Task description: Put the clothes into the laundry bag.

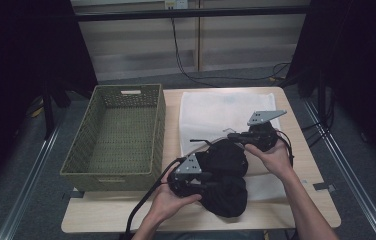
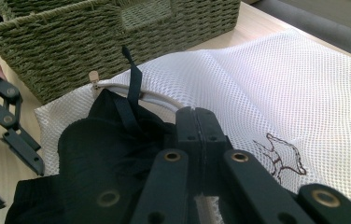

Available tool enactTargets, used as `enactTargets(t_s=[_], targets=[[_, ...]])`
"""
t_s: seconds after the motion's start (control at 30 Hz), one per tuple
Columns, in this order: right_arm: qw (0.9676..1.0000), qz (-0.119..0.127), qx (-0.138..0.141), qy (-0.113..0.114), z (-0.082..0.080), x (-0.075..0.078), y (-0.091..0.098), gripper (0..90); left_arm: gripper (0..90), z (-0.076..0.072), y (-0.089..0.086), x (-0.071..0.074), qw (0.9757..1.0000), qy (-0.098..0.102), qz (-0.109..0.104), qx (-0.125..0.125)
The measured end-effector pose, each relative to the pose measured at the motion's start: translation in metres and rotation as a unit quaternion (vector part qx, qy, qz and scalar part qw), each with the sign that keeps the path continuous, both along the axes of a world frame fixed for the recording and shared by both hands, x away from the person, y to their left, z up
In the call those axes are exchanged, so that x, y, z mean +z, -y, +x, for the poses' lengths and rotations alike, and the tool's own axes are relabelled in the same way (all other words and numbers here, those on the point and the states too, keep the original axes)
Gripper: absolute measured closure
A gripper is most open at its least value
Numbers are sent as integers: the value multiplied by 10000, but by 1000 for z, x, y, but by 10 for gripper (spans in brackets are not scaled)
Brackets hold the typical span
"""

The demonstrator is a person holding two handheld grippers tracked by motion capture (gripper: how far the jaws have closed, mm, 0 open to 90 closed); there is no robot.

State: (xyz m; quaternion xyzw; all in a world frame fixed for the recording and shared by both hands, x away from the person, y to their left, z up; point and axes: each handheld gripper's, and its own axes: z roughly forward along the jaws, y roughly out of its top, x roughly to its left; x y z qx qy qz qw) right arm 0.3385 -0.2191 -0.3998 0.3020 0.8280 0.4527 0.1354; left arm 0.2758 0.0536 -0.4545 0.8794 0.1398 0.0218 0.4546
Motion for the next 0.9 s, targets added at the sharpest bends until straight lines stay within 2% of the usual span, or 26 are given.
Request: enactTargets(t_s=[0.1,0.13,0.17,0.2,0.27,0.3,0.47,0.53,0.57,0.6,0.63,0.7,0.73,0.87,0.9], targets=[[10000,-12,15,7,0,0,-1,900,682,1,-4,-6,9998,-55,93,141],[10000,-12,15,7,0,0,-1,900,682,1,-6,-9,9996,-19,202,197],[10000,-28,15,-9,0,-1,-1,900,768,2,-8,-12,9992,5,326,220],[10000,-28,15,-9,0,-1,-1,900,768,2,-10,-14,9989,12,392,242],[10000,-36,20,-10,-1,-1,-1,900,834,2,-15,-18,9988,-22,421,241],[10000,-39,16,-26,-1,-2,-1,900,856,2,-19,-22,9989,-65,352,316],[10000,-66,40,-21,-1,-3,-2,900,795,2,-27,-25,9973,-19,496,542],[10000,-65,29,-26,-1,-3,-2,900,766,2,-31,-27,9972,-14,510,551],[10000,-67,33,-26,-1,-3,-2,900,760,1,-32,-28,9977,-7,475,477],[10000,-48,33,-40,-2,-4,-2,900,749,0,-33,-28,9975,56,566,410],[10000,-48,33,-40,-2,-4,-2,900,749,-1,-33,-29,9971,38,650,384],[10000,-61,49,-44,-2,-4,-3,900,740,-3,-32,-32,9954,112,852,416],[10000,-61,49,-44,-2,-4,-3,900,740,-4,-32,-35,9961,101,759,435],[9999,-89,69,-79,-3,-6,-3,900,679,-7,-38,-40,9971,109,653,372],[9999,-91,65,-86,-3,-7,-3,900,661,-7,-39,-41,9965,138,736,375]])
